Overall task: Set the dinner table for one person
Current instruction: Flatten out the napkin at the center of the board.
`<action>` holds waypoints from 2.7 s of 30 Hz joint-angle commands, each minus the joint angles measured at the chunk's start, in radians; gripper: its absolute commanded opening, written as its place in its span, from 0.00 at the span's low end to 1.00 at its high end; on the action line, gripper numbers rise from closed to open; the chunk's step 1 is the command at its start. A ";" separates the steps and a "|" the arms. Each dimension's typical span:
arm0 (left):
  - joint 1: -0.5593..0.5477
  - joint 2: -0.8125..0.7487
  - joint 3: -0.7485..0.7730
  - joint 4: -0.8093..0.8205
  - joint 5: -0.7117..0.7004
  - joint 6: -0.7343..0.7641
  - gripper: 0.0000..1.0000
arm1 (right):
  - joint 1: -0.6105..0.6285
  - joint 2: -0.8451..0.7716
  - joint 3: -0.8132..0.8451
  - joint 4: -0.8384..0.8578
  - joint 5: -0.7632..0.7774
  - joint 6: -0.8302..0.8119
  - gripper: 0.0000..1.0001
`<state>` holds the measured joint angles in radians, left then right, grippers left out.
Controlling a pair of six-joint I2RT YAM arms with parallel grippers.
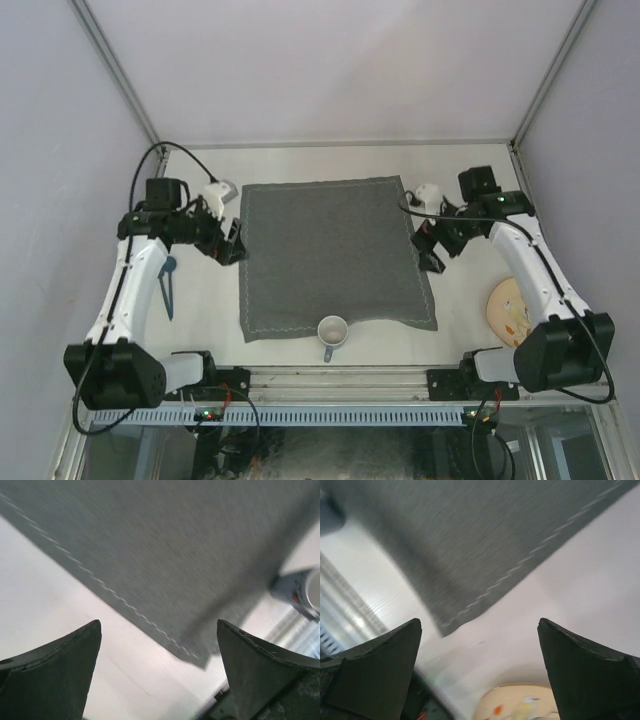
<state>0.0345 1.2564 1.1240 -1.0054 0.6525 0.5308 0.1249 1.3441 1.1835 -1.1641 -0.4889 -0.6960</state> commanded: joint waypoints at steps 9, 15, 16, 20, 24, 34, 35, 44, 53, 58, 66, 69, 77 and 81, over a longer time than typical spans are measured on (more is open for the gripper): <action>-0.031 0.160 0.017 0.688 -0.544 -0.430 0.96 | -0.005 0.186 0.127 0.546 0.263 0.343 0.91; -0.056 0.318 0.116 0.737 -0.700 -0.496 0.95 | 0.006 0.393 0.219 0.646 0.373 0.386 0.88; -0.056 0.350 0.160 0.722 -0.709 -0.505 0.95 | 0.004 0.438 0.264 0.631 0.380 0.392 0.86; -0.056 0.461 0.307 0.676 -0.711 -0.546 0.94 | -0.022 0.617 0.521 0.541 0.371 0.451 0.75; -0.056 0.572 0.446 0.612 -0.686 -0.607 0.88 | -0.043 0.737 0.699 0.511 0.355 0.514 0.73; -0.060 0.825 0.779 0.381 -0.690 -0.668 0.75 | -0.019 1.011 1.028 0.414 0.351 0.592 0.73; -0.062 0.841 0.801 0.357 -0.697 -0.672 0.74 | -0.018 1.032 1.051 0.404 0.349 0.606 0.73; -0.067 0.909 0.854 0.277 -0.664 -0.725 0.82 | 0.027 1.086 1.073 0.349 0.312 0.689 0.73; -0.083 0.949 0.879 0.173 -0.684 -0.716 0.79 | 0.068 1.062 1.012 0.321 0.335 0.658 0.73; -0.085 0.984 0.884 0.162 -0.682 -0.714 0.81 | 0.069 1.060 0.991 0.319 0.332 0.665 0.73; -0.106 1.060 0.955 0.101 -0.647 -0.670 0.83 | 0.065 1.043 0.956 0.319 0.334 0.663 0.73; -0.109 1.075 0.980 0.079 -0.645 -0.669 0.80 | 0.060 1.038 0.953 0.314 0.331 0.666 0.72; -0.134 1.095 0.982 0.070 -0.618 -0.656 0.61 | 0.053 1.014 0.918 0.323 0.313 0.678 0.69; -0.148 1.111 0.979 0.071 -0.621 -0.660 0.51 | 0.047 1.010 0.903 0.327 0.307 0.682 0.64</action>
<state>-0.0948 2.3482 2.0560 -0.9298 0.0116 -0.1425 0.1822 2.4180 2.0941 -0.8452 -0.1669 -0.0395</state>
